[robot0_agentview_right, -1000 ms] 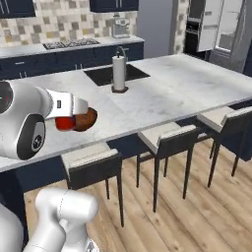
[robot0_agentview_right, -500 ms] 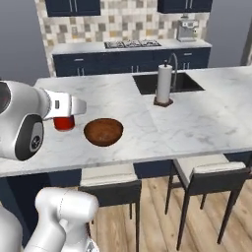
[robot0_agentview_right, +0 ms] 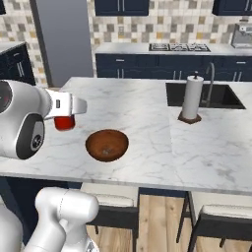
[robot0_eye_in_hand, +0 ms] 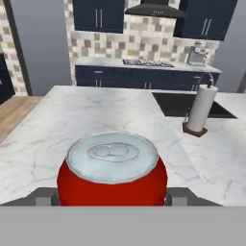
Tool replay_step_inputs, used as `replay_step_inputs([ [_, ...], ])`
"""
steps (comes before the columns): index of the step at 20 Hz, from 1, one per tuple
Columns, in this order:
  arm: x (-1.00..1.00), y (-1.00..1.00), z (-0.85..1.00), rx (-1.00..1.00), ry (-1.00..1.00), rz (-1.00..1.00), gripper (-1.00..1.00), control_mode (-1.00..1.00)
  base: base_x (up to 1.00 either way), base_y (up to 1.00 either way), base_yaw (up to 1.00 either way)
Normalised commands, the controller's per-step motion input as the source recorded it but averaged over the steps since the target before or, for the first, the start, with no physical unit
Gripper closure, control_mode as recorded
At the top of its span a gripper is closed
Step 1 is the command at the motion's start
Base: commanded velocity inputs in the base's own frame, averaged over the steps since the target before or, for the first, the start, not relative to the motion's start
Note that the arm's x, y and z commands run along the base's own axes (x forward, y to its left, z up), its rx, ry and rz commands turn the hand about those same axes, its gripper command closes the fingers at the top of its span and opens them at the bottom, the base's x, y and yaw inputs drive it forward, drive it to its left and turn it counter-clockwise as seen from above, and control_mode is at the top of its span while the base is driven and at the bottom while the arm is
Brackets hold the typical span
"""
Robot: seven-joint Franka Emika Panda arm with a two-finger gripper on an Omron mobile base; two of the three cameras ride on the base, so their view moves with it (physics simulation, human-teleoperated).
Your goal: Open the fridge, grab two sodas, and place both sodas inside the bowl with ice on the dining counter.
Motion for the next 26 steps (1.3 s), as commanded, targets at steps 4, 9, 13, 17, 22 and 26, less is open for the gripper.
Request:
replay_step_inputs([
  [4,0.25,-0.1,-0.11,0.0,0.05,0.09,1.0,-1.0,0.7,-0.2,0.33],
  [9,1.0,-0.24,-0.68,-0.16,0.39,0.26,1.0,-1.0,0.0,0.0,0.0],
  [13,1.0,-0.01,-0.67,-0.3,0.49,0.2,1.0,-1.0,0.0,0.0,0.0],
  [17,0.86,-0.02,-0.59,-0.27,0.44,0.17,1.0,-1.0,0.0,0.0,0.0],
  [22,0.23,0.0,-0.54,-0.16,0.08,0.03,1.0,-1.0,0.0,0.0,0.0],
  [26,0.01,0.0,-0.45,-0.06,0.0,0.0,1.0,-1.0,0.0,0.0,0.0],
])
